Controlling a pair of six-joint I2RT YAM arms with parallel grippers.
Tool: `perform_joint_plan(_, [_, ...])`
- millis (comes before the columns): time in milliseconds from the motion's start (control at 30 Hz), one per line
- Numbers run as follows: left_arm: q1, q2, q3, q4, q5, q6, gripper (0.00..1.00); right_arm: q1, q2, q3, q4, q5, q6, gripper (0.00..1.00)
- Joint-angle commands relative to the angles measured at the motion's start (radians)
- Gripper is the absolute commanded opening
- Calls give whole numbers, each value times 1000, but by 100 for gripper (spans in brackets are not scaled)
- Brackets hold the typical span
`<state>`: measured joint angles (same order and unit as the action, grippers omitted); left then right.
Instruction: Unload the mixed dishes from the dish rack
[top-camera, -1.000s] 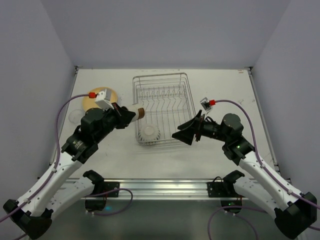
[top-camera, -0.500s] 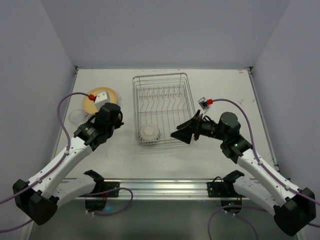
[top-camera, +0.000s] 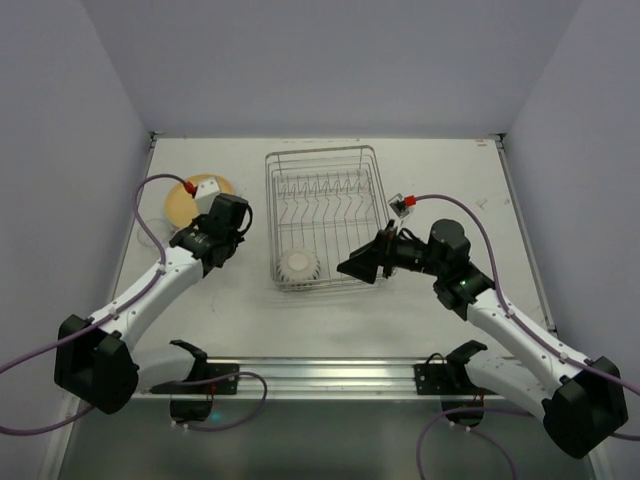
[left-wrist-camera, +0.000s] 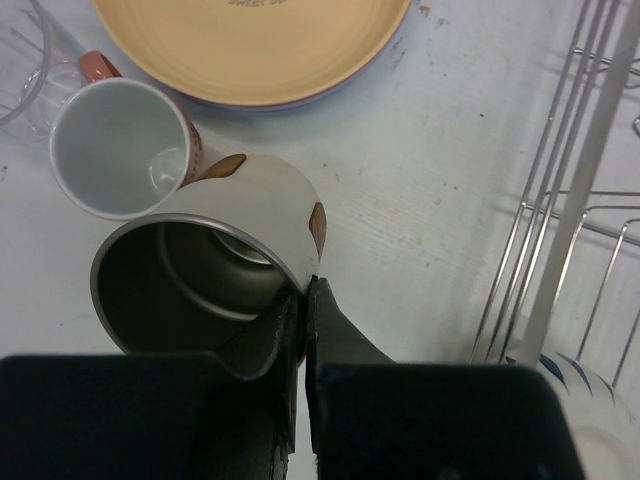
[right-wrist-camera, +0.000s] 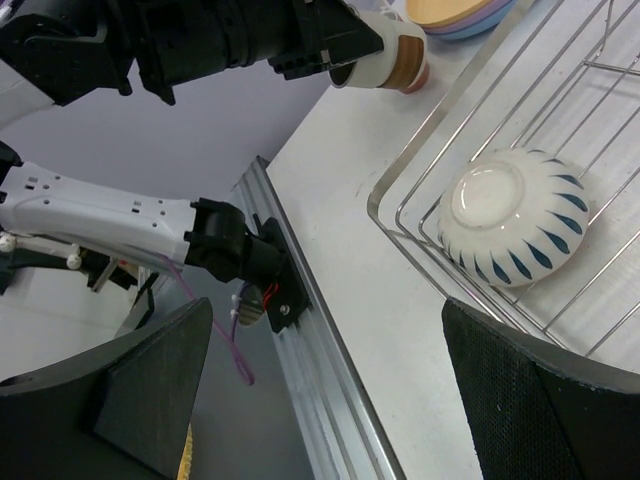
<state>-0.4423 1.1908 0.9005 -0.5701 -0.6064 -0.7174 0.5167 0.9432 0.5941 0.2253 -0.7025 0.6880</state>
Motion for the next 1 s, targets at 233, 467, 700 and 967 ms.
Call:
perform_joint_plan(233, [48, 156, 34, 164, 59, 52, 0, -1, 57, 33, 52, -28, -22, 99])
perform_joint_plan(467, [54, 254, 78, 142, 30, 59, 0, -1, 94, 47, 46, -20, -42, 99])
perform_joint_plan(700, [59, 323, 98, 144, 57, 64, 13, -3, 129, 59, 51, -25, -48, 99])
perform_joint_plan(967, [60, 303, 92, 153, 40, 79, 27, -1, 137, 53, 54, -26, -50, 99])
